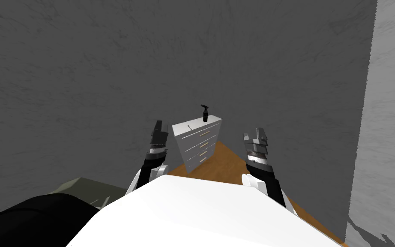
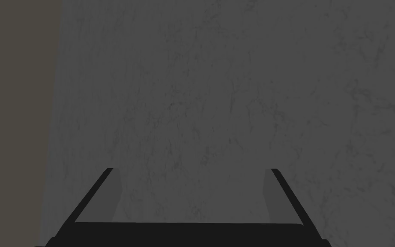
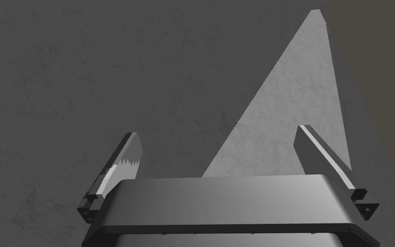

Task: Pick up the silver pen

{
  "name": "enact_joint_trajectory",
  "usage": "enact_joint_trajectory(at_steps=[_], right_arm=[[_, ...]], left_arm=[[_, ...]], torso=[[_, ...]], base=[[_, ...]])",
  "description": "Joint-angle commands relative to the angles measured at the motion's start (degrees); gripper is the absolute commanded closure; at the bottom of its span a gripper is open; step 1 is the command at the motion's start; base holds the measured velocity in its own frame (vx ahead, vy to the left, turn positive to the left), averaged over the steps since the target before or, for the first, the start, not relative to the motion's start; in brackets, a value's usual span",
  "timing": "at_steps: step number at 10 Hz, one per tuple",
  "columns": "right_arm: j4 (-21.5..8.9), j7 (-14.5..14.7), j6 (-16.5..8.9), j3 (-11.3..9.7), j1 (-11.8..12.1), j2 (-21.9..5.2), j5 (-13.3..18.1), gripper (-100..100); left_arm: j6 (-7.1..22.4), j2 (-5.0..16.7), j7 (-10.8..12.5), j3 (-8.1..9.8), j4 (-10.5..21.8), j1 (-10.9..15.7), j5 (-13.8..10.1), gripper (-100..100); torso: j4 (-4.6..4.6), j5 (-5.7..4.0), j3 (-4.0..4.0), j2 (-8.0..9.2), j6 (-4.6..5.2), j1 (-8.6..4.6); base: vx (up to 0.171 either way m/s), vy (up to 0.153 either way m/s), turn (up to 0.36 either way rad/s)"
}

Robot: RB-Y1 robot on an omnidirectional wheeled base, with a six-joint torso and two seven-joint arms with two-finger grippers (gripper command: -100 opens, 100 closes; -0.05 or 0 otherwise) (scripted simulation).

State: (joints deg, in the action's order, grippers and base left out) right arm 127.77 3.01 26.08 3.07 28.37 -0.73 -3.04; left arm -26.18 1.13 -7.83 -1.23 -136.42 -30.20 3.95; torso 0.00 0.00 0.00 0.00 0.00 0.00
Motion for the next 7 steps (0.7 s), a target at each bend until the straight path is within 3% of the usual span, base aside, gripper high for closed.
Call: enact_joint_trajectory(at_steps=[1,4,7], right_arm=[[0.0,0.0,0.0,0.0,0.0,0.0,0.0,0],[0.0,0.0,0.0,0.0,0.0,0.0,0.0,0],[0.0,0.0,0.0,0.0,0.0,0.0,0.0,0]], left_arm=[[0.7,1.7,-0.1,0.25,-0.2,-0.1,-0.4,-100],[3.5,6.0,-0.7,1.34,-0.9,-0.6,-2.2,-100],[8.3,10.9,-1.6,3.39,-1.7,-1.0,-5.2,-100]], torso=[[0.0,0.0,0.0,0.0,0.0,0.0],[0.05,-0.1,0.13,0.23,0.01,-0.45],[0.04,-0.22,0.1,0.17,0.01,-0.99]], base=[[-0.019,-0.045,-0.014],[-0.059,-0.131,-0.019],[-0.055,-0.251,-0.031]])
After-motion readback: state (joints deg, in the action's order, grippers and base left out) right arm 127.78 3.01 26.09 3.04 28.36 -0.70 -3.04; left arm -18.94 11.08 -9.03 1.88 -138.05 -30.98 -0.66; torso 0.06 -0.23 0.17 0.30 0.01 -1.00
